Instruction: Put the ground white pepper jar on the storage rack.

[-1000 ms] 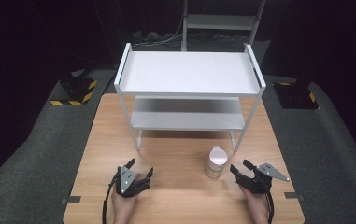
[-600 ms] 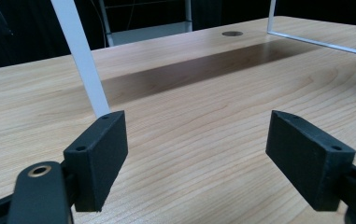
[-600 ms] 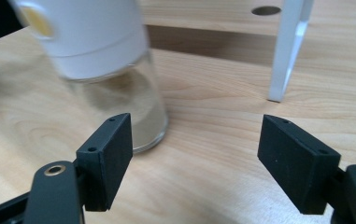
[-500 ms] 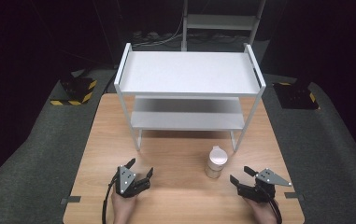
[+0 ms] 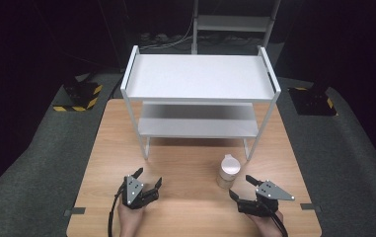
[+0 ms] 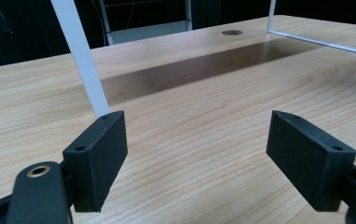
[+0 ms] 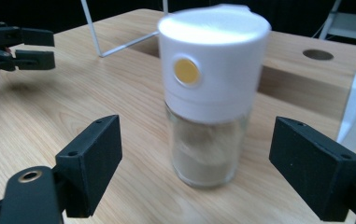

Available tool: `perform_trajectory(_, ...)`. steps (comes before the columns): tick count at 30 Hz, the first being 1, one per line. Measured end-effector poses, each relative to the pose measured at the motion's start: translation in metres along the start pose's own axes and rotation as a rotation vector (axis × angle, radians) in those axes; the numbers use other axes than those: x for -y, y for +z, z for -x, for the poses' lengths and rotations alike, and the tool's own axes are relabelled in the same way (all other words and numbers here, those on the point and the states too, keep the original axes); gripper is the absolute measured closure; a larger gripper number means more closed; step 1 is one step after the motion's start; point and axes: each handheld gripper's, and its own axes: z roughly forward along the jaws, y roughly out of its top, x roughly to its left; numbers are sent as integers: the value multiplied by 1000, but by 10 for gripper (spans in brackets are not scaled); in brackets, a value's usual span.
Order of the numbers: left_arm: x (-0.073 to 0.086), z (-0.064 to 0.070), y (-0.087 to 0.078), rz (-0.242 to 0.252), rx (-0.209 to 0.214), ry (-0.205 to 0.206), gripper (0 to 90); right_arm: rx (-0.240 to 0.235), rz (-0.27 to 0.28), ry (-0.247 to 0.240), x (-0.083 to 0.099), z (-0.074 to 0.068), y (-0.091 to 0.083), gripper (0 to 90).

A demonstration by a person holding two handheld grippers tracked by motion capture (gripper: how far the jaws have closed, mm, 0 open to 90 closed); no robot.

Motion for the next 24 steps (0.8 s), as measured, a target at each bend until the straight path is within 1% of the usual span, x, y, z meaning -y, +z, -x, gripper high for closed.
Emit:
perform_trajectory(2, 0, 0, 0, 1, 1, -1, 205, 0, -1, -2, -2, -1, 1, 170)
perform_trajectory(5, 0, -1, 0, 2, 3, -4, 205, 25, -36, -14, -17, -9, 8, 168)
perform_trajectory(6, 0, -1, 0, 2, 3, -4, 205, 25, -36, -14, -17, -9, 8, 168)
perform_trajectory(7, 0, -1, 0, 3, 3, -5, 205, 42, -44, -21, -20, -12, 12, 166)
perform_trajectory(8, 0, -1, 0, 3, 3, -5, 205, 42, -44, -21, -20, -12, 12, 166)
perform_trajectory(10, 0, -1, 0, 3, 1, -6, 205, 57, -58, -21, -24, -13, 20, 162)
perform_trajectory(13, 0, -1, 0, 3, 0, -9, 205, 63, -77, -24, -27, -13, 29, 160)
perform_trajectory(14, 0, -1, 0, 3, 0, -9, 205, 63, -77, -24, -27, -13, 29, 160)
perform_trajectory(16, 0, -1, 0, 5, 0, -11, 205, 71, -95, -32, -27, -14, 39, 161)
perform_trajectory(19, 0, -1, 0, 6, 0, -11, 205, 88, -98, -46, -26, -17, 45, 165)
perform_trajectory(24, 0, -1, 0, 7, 3, -11, 205, 98, -106, -60, -24, -19, 56, 177)
